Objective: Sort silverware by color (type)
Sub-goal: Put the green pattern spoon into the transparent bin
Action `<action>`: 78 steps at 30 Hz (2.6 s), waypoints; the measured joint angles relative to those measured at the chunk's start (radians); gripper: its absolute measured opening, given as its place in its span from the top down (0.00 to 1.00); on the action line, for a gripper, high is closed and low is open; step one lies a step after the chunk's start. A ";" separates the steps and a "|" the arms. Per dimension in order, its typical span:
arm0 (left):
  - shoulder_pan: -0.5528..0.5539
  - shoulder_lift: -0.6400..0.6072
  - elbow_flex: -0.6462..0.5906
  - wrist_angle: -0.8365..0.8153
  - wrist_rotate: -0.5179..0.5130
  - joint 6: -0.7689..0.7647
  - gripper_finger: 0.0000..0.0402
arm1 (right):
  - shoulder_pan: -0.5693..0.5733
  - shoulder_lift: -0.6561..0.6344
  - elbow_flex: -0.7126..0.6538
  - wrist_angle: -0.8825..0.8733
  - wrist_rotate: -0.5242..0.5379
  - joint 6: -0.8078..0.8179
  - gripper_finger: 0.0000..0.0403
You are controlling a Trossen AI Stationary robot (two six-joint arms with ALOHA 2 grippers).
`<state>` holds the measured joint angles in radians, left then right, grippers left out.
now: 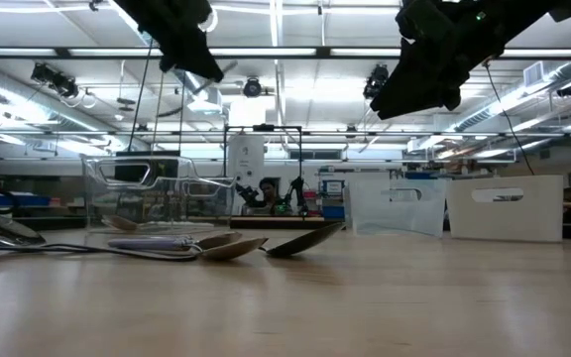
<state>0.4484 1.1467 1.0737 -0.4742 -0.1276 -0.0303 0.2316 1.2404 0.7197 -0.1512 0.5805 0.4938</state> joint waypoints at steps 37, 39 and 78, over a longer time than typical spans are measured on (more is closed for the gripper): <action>0.147 0.033 -0.323 0.264 0.131 -0.016 0.91 | 0.009 0.000 0.000 0.002 0.006 0.011 0.58; 0.160 0.033 -0.343 0.283 0.134 -0.030 0.91 | 0.009 0.000 0.000 0.003 0.006 0.011 0.58; 0.221 0.354 -0.397 0.274 0.230 -0.093 0.81 | 0.012 0.000 0.000 0.008 0.005 0.002 0.58</action>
<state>0.6693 1.5004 0.6762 -0.2003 0.1028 -0.1235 0.2432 1.2404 0.7197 -0.1432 0.5858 0.4957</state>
